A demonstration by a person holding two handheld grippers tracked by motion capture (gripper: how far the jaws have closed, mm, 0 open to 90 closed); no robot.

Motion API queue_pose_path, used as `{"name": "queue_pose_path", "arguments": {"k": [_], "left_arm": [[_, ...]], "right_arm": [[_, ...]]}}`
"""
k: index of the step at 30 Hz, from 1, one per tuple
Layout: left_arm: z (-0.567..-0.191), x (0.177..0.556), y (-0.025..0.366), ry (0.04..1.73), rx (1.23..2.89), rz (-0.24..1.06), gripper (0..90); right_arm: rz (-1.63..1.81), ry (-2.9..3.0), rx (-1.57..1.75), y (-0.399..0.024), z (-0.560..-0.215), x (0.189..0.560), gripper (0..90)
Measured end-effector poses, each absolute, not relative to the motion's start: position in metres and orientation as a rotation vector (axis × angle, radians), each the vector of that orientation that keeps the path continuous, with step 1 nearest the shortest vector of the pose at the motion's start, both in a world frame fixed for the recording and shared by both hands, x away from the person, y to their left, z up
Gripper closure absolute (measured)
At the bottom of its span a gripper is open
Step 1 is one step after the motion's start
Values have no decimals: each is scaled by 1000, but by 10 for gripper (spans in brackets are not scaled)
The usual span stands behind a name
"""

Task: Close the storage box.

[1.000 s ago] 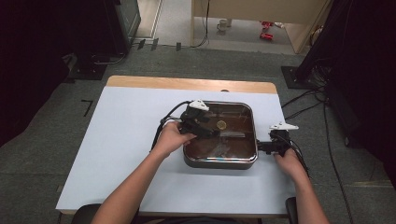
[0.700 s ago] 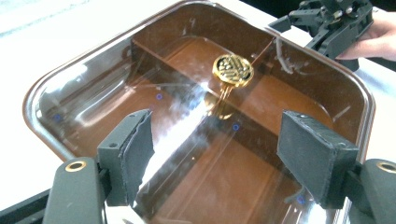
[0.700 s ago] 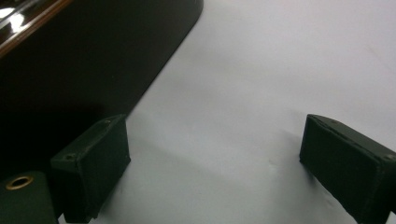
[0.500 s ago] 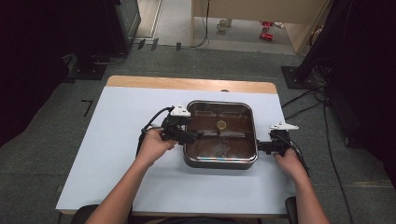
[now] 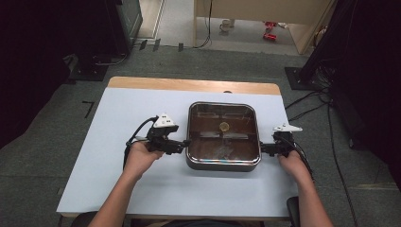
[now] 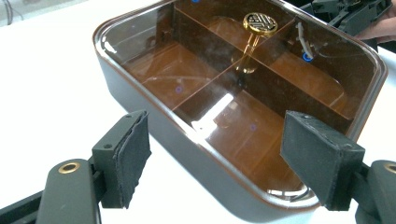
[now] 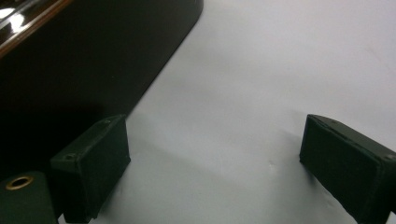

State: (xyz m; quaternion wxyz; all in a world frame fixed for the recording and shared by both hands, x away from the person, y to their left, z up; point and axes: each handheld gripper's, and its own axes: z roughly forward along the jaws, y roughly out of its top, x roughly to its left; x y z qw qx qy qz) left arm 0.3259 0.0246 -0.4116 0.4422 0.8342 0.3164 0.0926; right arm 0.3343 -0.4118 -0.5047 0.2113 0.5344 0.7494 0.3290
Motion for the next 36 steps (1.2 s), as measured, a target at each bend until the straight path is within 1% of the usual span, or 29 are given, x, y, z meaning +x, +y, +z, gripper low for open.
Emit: {"name": "queue_pose_path", "arguments": {"k": [7,14,22,25,26,27,28,33,36], "left_arm": [[-421,317,37,791,2057,270,234],[-443,306,54,841,2048,286,234],[-465,299,57,865,2076,278,234],[-475,297,56,876,2125,368,235],[-475,297,56,876,2125,368,238],[-477,298,56,881,2139,398,246],[-479,299,57,883,2151,399,252],[-487,302,61,911,2137,317,258],[-495,302,55,875,2177,304,259]], "right_arm": [[915,2083,1486,-412,-505,334,79],[914,2084,1485,-412,-505,334,79],[914,2083,1485,-412,-505,334,79],[912,2084,1486,-412,-505,334,78],[912,2084,1486,-412,-505,334,78],[912,2083,1486,-412,-505,334,78],[912,2083,1486,-412,-505,334,78],[911,2081,1483,-412,-505,334,81],[909,2076,1474,-411,-504,333,92]]}}
